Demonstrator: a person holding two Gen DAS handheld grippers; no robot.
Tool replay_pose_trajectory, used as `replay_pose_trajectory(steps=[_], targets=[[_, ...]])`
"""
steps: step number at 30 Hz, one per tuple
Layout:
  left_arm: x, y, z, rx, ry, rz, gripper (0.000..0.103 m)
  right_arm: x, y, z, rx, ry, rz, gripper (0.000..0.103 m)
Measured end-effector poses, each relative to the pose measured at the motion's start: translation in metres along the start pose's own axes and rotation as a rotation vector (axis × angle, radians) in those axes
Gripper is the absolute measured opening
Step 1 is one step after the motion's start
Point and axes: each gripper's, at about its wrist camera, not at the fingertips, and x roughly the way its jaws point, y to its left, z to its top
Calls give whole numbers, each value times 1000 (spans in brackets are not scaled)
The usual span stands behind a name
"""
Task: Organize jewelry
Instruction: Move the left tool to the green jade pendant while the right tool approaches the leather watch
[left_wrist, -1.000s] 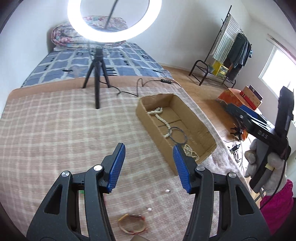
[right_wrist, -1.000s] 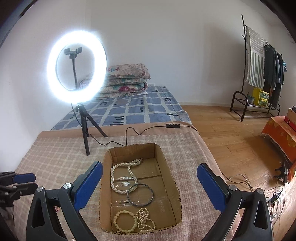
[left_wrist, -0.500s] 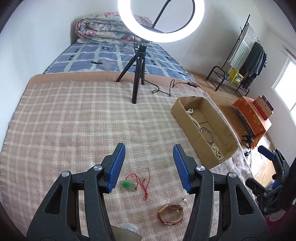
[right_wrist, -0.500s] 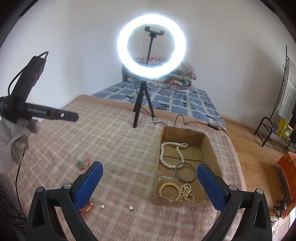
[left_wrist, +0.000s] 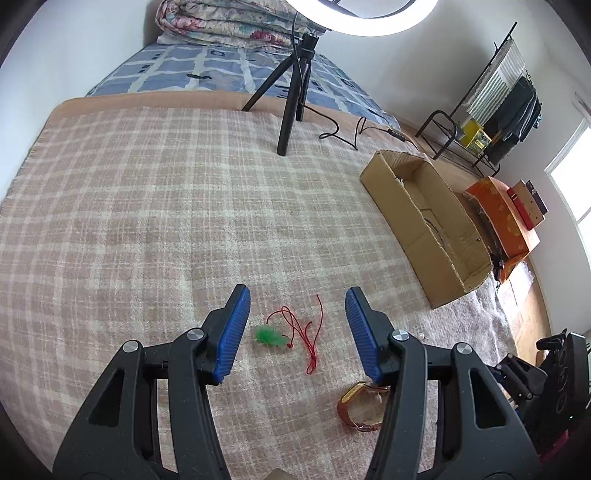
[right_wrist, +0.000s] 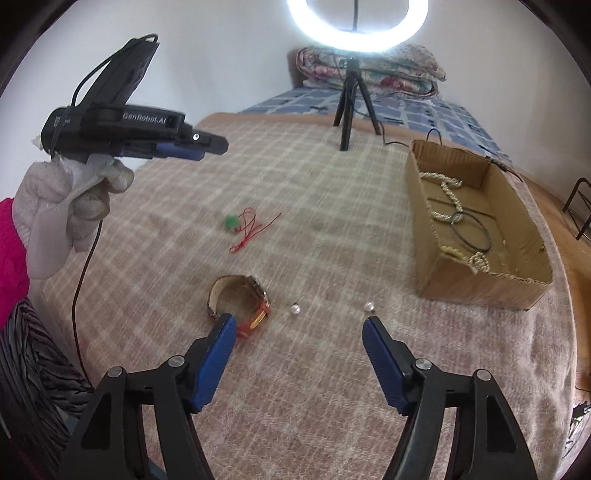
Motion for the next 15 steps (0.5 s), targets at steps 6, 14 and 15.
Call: replay_pose_trajectory(steps=[6, 14, 15], targets=[[19, 4, -6, -13, 59, -30, 55, 22, 3, 4, 63, 55, 106, 57], [42, 9, -17, -39, 149, -36, 54, 53, 0, 7, 132, 148, 164, 38], [44, 11, -19, -47, 161, -32, 54, 56, 0, 6, 136, 158, 168, 37]])
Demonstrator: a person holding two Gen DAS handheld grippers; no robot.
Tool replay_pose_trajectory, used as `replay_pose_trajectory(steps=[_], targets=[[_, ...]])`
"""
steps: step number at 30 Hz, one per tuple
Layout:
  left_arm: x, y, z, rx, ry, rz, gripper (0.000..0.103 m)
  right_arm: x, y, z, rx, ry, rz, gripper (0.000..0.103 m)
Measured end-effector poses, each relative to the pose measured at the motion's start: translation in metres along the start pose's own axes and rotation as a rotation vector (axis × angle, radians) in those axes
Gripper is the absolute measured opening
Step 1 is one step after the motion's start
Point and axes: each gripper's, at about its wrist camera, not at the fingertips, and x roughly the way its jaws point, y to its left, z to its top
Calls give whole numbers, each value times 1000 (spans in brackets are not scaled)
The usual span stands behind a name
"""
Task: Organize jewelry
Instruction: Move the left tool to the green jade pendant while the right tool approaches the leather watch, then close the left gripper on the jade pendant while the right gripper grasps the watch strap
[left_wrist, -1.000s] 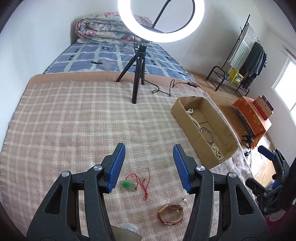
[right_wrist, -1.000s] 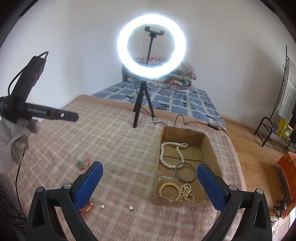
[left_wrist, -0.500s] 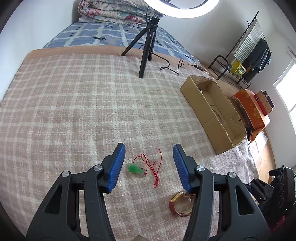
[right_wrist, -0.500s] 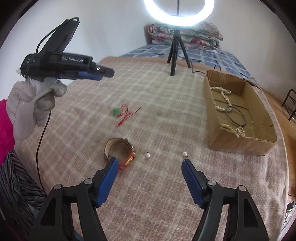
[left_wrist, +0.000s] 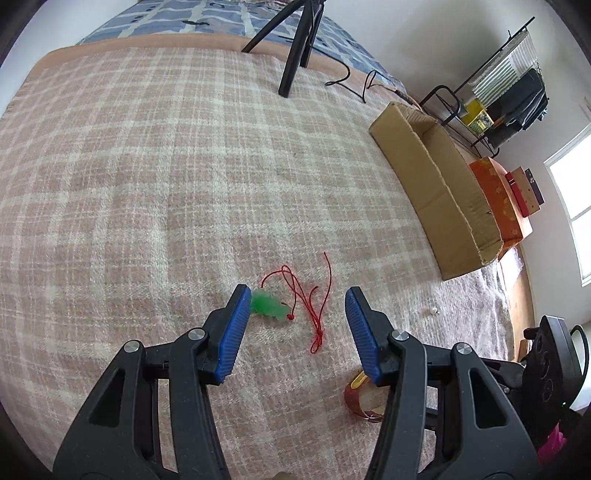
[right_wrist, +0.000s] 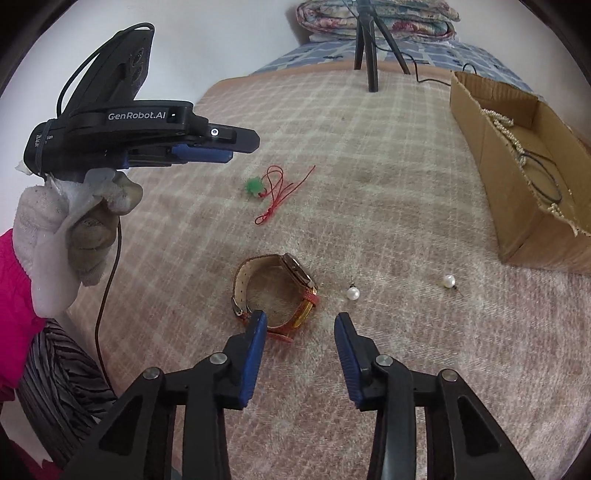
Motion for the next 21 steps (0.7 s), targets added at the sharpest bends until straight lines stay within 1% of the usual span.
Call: replay_pose_trajectory(steps=[1, 2, 4, 6, 12, 14, 21], targets=[[3, 2, -2, -13, 11, 6, 51, 2, 0, 0, 3, 7, 4, 37], [5, 5, -4, -27, 24, 11, 45, 4, -1, 0, 6, 12, 8, 36], [11, 10, -10, -65, 59, 2, 42, 6, -1, 1, 12, 16, 19, 35], [15, 12, -15, -85, 79, -14, 42, 7, -1, 2, 14, 17, 23, 34], [26, 14, -13, -108, 79, -16, 42, 11, 0, 5, 17, 22, 32, 32], [28, 12, -10, -98, 71, -7, 42, 12, 0, 5, 21, 23, 34, 31], [38, -4, -5, -5, 43, 92, 41, 19, 3, 10, 12, 37, 17, 29]])
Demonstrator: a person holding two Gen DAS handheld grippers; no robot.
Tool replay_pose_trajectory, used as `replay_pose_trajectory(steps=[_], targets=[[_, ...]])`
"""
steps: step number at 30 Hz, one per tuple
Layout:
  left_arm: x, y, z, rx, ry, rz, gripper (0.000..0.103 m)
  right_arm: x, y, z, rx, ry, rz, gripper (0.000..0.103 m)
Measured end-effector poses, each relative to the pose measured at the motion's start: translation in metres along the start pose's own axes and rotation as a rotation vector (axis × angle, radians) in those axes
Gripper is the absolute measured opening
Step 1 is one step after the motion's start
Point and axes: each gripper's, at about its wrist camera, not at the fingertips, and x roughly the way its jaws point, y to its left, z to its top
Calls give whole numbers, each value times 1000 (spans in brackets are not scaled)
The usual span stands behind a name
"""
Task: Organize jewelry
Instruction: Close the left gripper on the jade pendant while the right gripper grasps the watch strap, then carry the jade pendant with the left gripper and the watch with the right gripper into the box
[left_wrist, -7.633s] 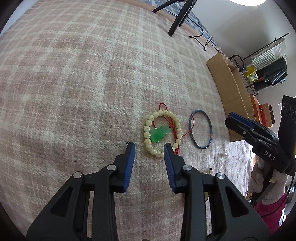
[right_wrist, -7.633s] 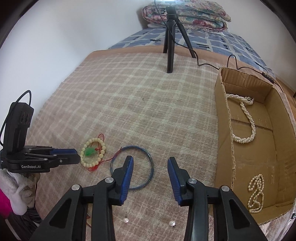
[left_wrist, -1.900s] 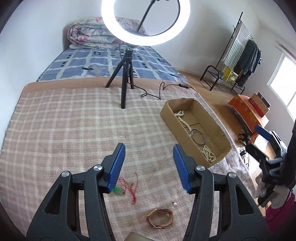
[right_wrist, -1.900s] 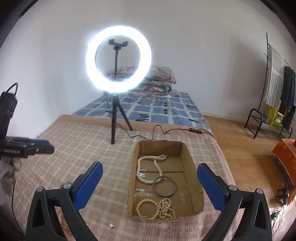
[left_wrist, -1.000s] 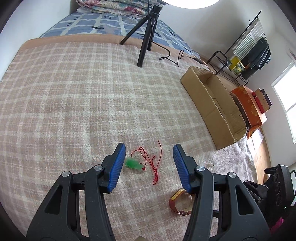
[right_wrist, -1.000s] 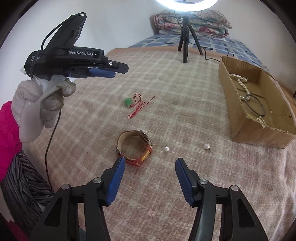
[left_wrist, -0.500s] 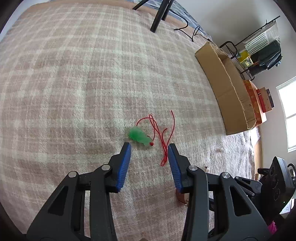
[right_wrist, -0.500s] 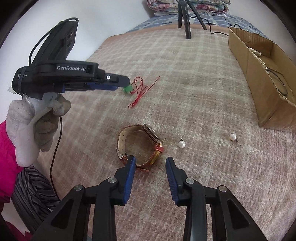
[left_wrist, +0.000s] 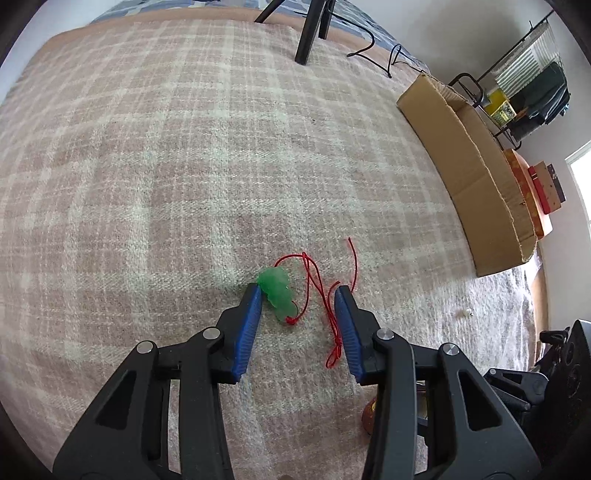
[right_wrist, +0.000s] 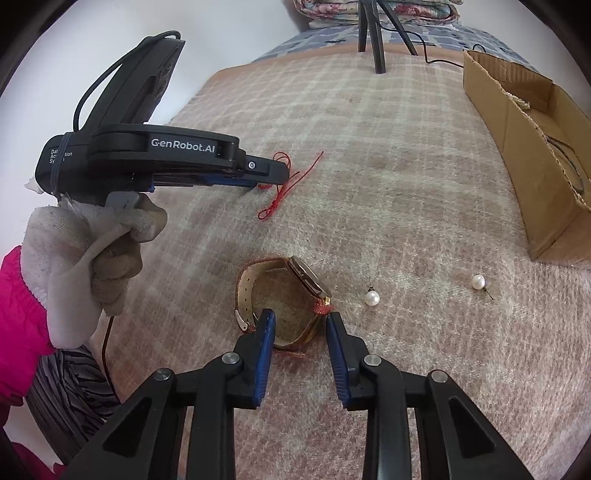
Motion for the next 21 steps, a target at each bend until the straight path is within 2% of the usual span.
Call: replay_pose_trajectory(steps=[2, 7, 12, 16, 21], targets=[[0, -4, 1, 31, -15, 39, 27, 2, 2, 0, -8, 2, -10, 28], [5, -5, 2, 64, -41, 80, 15, 5, 3, 1, -24, 5, -30, 24], [6, -12, 3, 114, -66, 113, 15, 7, 7, 2, -52, 3, -59, 19], [3, -14, 4, 98, -74, 97, 15, 7, 9, 1, -66, -4, -57, 6], [-10, -13, 6, 92, -100, 80, 15, 4, 15, 1, -100, -15, -67, 4]])
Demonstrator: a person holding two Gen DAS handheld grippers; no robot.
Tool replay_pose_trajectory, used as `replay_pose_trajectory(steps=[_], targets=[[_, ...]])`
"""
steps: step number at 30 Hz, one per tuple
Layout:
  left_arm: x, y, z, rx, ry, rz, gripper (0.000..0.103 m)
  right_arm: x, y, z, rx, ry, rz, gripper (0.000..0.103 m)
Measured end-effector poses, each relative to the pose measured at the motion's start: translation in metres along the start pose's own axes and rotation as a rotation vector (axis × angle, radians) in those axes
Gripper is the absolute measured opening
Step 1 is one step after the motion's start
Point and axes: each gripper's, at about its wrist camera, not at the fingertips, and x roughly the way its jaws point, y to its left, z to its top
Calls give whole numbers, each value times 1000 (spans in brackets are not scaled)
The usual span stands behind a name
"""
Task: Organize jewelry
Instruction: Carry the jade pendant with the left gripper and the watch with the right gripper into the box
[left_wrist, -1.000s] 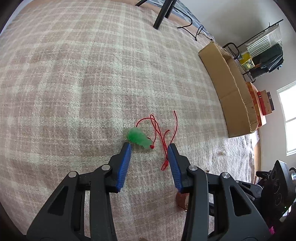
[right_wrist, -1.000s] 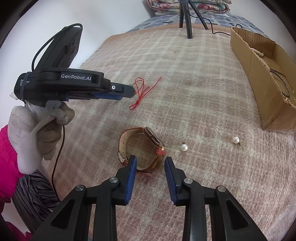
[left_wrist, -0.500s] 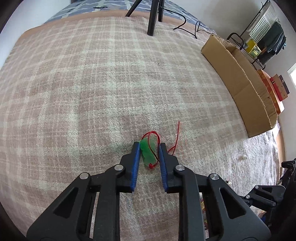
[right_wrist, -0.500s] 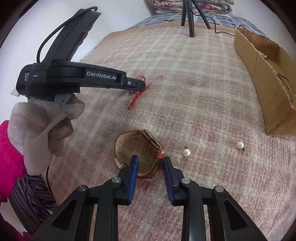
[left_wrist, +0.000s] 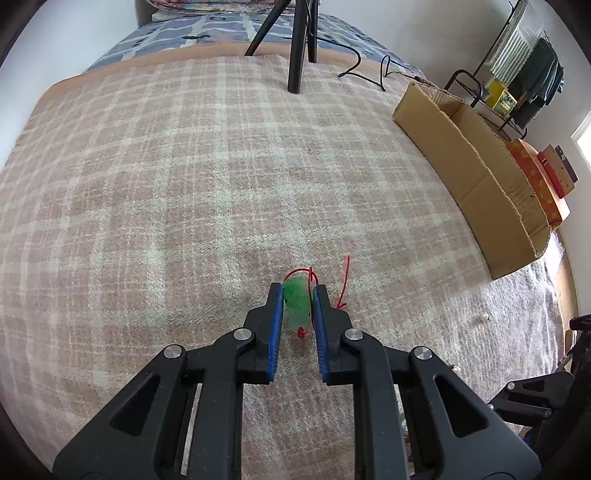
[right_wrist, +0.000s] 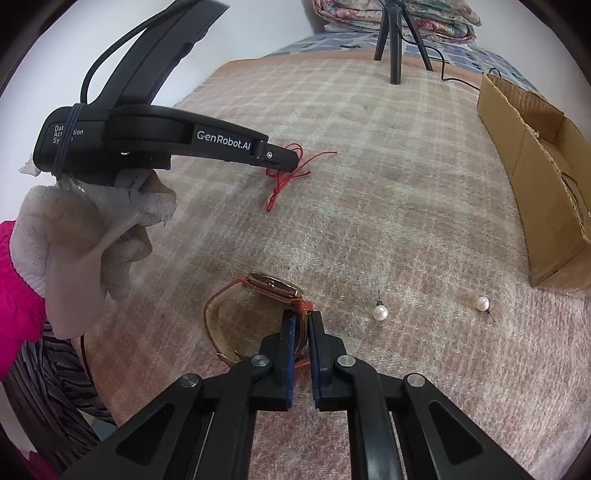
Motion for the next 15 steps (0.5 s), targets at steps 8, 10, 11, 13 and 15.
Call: replay_pose_trajectory(steps=[8, 10, 11, 13, 15], targets=[[-33, -1, 10, -1, -71, -26, 15, -17, 5, -2, -18, -52, -12, 4], [-40, -2, 11, -3, -87, -33, 15, -22, 5, -2, -20, -67, -18, 4], [-45, -1, 11, -4, -96, -36, 15, -25, 6, -2, -21, -76, -22, 4], [-54, -2, 13, -9, -110, -46, 15, -32, 6, -1, -22, -92, -28, 4], [-62, -3, 15, -14, -127, -52, 15, -39, 6, 0, -23, -110, -34, 4]])
